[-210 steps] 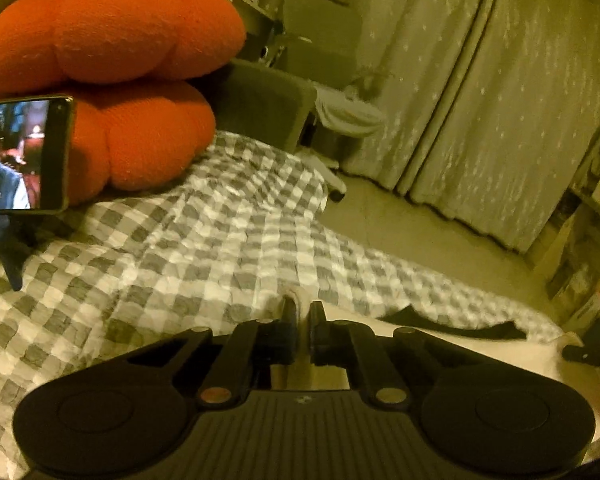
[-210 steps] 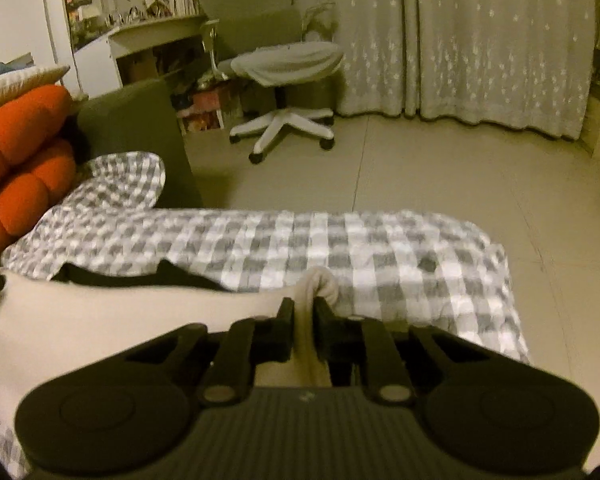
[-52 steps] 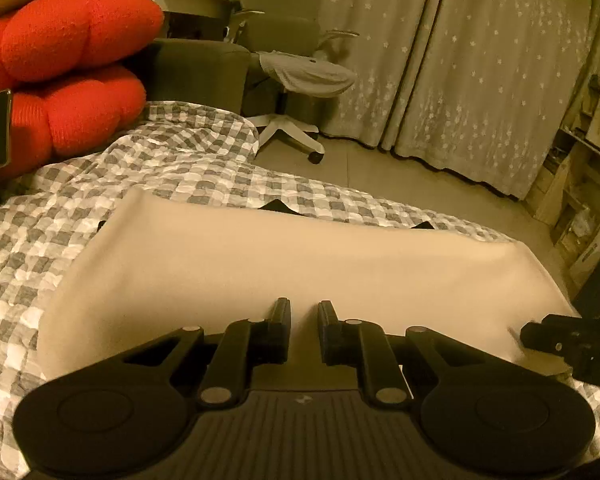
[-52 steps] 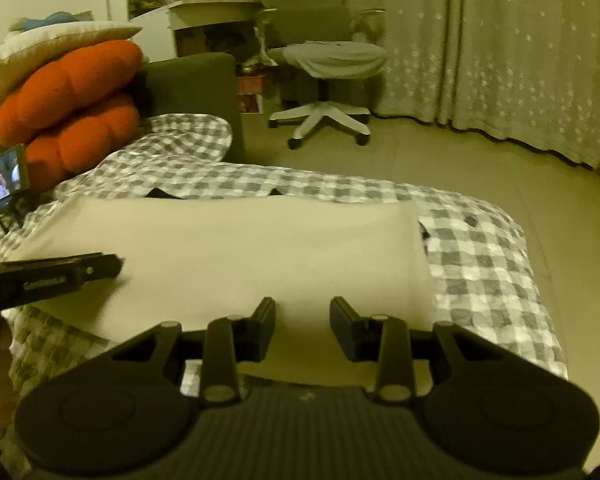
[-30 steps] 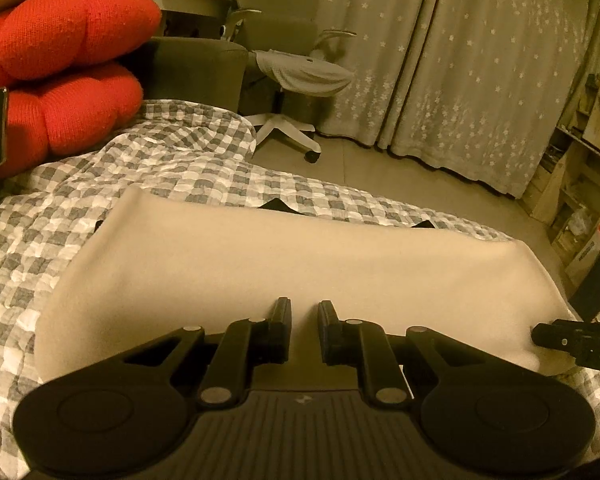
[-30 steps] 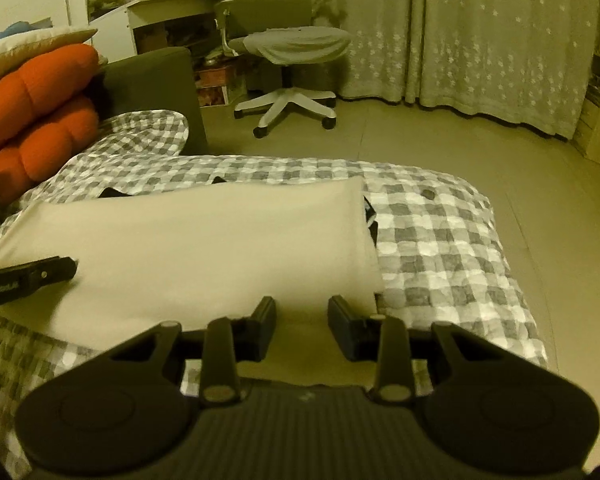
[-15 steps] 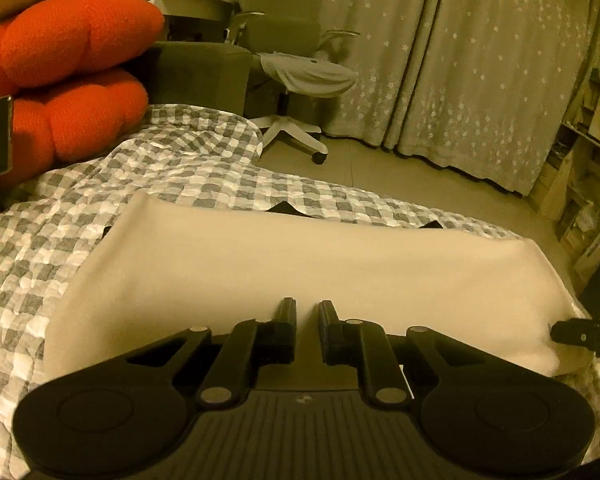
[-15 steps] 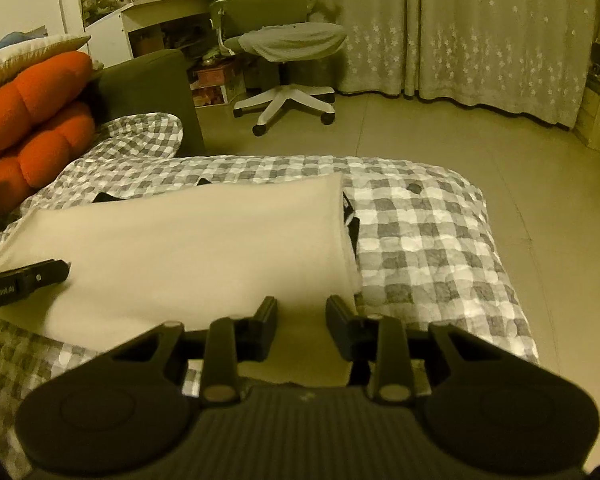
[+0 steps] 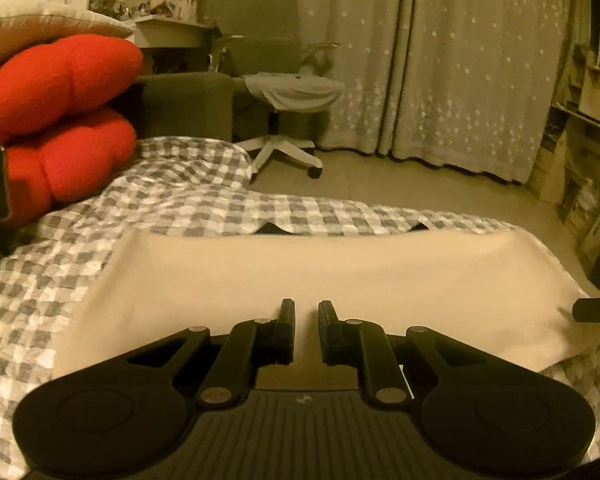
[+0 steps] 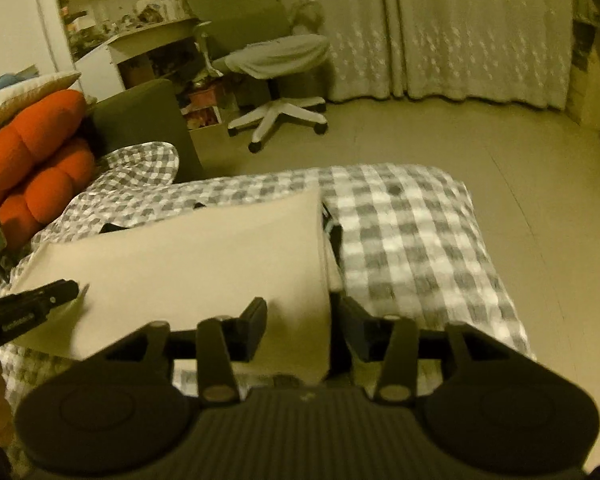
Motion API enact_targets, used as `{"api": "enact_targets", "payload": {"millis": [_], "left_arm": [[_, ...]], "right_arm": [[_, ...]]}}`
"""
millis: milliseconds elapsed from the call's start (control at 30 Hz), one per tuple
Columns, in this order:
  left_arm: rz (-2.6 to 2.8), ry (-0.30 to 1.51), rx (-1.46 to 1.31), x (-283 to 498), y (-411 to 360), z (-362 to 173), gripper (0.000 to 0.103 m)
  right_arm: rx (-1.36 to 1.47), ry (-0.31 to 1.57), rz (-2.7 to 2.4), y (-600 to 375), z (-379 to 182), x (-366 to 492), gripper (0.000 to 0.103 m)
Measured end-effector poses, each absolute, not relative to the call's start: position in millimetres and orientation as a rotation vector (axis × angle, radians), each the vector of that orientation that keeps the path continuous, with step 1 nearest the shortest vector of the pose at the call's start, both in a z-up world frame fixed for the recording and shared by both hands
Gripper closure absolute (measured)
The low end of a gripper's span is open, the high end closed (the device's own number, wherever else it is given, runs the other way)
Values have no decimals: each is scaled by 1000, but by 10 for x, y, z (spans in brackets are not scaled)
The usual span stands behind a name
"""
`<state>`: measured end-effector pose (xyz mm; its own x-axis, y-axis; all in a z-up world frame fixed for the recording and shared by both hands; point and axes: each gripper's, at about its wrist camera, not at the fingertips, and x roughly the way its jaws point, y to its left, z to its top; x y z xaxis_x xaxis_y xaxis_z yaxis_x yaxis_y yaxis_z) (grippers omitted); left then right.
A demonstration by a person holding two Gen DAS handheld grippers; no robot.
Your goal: Fold clothes
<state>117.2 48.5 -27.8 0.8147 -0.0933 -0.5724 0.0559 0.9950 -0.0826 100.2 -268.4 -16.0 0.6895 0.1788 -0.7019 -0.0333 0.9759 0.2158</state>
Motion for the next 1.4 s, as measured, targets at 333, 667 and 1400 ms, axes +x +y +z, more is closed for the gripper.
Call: {"api": "enact_targets", "payload": {"millis": [333,667,1400], "left_arm": [[-94,597,-36,1155,367,-294,88],[-119,582,21,1104,189,-366,88],[-104,574,44,1055,129,-388,87]], "right_arm": [[425,869,92,-3009,-286,936,58],[677,904,165,-3230,-453,781,50],[495,677,108,-2739,-264,824,75]]}}
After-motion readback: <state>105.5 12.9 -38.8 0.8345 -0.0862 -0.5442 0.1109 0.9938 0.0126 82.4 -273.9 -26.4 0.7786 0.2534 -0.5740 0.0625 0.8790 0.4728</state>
